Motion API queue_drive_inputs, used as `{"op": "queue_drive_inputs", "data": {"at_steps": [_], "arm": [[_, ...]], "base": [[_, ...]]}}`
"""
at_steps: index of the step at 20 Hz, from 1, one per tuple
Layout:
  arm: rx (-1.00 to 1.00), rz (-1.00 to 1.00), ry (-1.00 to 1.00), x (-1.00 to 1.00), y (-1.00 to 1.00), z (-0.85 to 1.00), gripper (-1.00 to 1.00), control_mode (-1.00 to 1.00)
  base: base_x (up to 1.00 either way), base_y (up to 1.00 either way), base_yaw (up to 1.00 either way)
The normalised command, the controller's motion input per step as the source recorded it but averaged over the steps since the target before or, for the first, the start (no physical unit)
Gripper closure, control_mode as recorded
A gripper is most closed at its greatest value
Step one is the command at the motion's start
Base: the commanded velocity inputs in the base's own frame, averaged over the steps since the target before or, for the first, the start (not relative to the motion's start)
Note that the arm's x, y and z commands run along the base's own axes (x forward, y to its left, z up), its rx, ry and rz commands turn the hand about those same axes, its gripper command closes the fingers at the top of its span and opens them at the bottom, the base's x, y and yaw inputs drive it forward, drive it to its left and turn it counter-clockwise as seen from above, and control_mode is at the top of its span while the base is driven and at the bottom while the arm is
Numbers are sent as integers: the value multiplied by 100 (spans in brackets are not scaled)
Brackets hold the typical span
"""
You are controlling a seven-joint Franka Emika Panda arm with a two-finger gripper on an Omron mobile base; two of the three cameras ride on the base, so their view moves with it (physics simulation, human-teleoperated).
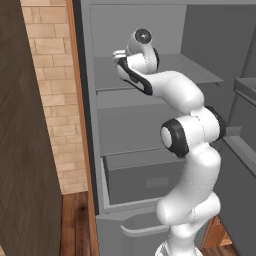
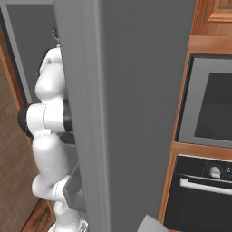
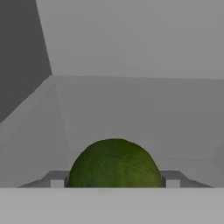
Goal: Place the mustard and mustard from the counter to the top shelf of the fridge. If the existing items in the fridge are on the top shelf, move them to other shelves.
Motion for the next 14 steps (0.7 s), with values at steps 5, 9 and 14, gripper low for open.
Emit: {"op": "queue_drive_inputs", "data": {"at_steps": [5, 9, 14], "arm": [[0, 0, -71, -100, 0, 64, 100, -100], [1, 0, -45, -100, -11, 84, 100, -100], [9, -1, -12, -100, -45, 49, 100, -100]], "base": [[0, 0, 0], [0, 0, 0], [0, 0, 0]]}}
